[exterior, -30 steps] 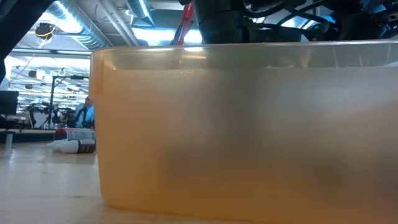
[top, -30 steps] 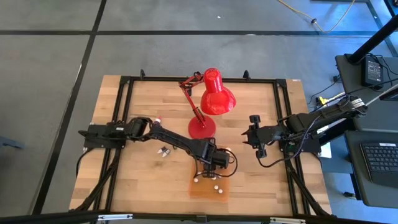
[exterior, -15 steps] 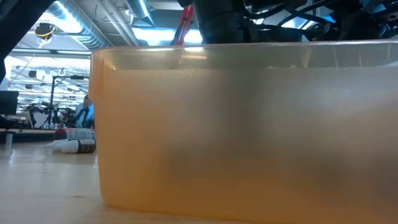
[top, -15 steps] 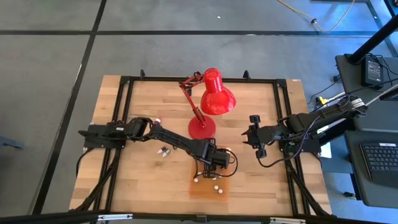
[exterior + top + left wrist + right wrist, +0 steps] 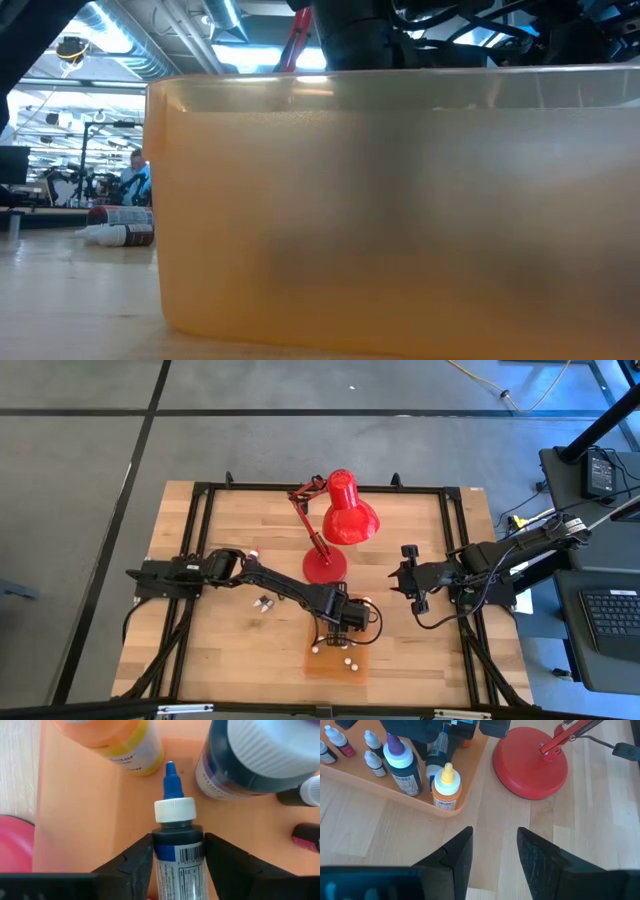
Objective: Pick & Place food coloring
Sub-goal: Adjust the large blue food coloring bottle in the orange bin
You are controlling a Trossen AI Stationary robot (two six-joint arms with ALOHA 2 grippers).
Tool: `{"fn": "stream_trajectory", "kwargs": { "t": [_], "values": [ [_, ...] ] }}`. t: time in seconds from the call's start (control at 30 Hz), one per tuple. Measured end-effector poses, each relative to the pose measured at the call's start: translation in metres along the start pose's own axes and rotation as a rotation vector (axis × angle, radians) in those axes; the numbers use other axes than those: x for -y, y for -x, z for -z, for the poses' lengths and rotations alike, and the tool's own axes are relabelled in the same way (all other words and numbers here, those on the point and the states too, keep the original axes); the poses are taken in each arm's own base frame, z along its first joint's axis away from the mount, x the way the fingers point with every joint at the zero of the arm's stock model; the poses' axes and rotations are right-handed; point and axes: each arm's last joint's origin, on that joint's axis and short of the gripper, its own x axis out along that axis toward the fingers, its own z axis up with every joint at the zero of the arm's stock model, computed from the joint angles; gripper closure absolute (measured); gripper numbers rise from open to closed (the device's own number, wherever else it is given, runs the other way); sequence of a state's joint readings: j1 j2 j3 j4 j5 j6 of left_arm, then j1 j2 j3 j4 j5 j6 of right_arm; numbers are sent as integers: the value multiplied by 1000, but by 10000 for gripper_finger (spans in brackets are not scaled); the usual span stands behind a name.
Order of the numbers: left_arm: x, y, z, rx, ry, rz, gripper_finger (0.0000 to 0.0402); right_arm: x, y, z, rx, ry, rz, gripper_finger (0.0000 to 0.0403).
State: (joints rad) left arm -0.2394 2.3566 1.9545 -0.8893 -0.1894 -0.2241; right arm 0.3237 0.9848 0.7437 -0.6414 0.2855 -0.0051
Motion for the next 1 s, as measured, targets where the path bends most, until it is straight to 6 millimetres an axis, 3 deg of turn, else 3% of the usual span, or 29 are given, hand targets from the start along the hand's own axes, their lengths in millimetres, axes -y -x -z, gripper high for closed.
{"fn": "stream_trajectory", "kwargs": {
  "t": [0.23,1.0],
  "values": [
    [0,0,0,-2,-2,-2,271,0,0,0,0,-1,0,247],
    [-4,20,-6,36,3,-39,275,0,0,0,0,3,0,247]
  ]
}}
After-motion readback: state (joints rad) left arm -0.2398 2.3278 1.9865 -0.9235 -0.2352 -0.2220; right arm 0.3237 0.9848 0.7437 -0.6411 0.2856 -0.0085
